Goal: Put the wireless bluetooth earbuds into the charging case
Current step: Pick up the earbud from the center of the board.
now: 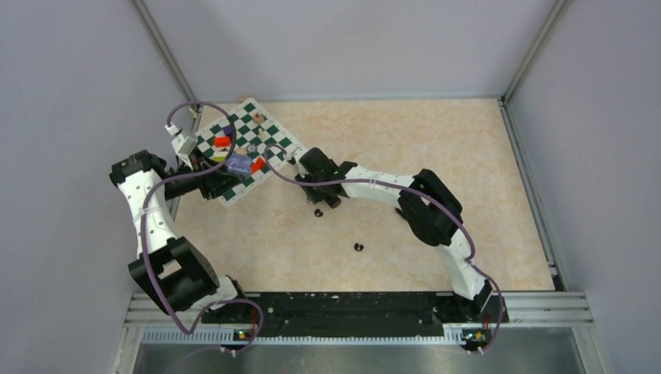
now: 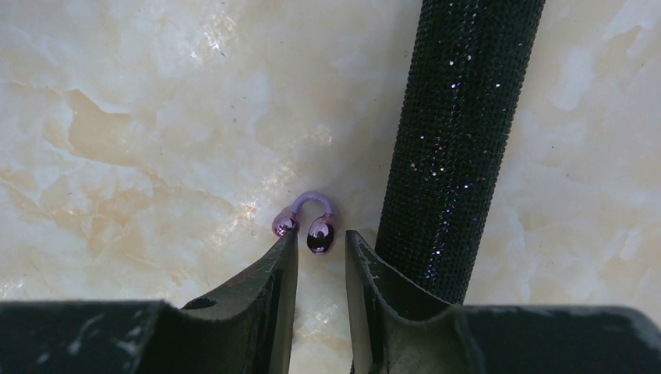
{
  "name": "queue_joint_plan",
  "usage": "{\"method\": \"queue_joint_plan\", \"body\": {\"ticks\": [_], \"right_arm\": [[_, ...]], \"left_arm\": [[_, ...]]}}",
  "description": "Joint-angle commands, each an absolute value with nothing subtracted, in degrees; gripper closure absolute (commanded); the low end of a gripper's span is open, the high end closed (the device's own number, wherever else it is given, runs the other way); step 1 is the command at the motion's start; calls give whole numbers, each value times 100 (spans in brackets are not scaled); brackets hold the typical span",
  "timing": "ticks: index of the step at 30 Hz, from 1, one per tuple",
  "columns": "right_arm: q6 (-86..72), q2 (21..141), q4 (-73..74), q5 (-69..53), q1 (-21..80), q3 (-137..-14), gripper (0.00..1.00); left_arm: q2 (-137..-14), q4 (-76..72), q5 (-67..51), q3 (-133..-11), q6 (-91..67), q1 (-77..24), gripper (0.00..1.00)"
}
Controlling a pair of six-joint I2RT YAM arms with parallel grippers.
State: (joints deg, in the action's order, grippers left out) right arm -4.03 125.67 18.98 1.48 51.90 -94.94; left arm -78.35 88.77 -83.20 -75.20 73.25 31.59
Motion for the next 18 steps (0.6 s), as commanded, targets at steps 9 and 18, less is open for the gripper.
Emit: {"method": "queue_joint_plan", "body": {"ticks": [9, 18], "right_arm": [[-383, 12570, 1933, 154, 5273, -9818, 78], [-350, 12616, 1925, 155, 5278, -9885, 82]], "left_arm": [[-7640, 9096, -8614, -7452, 7499, 3196, 100], [-7654, 9096, -8630, -7431, 7530, 3199, 100]]}}
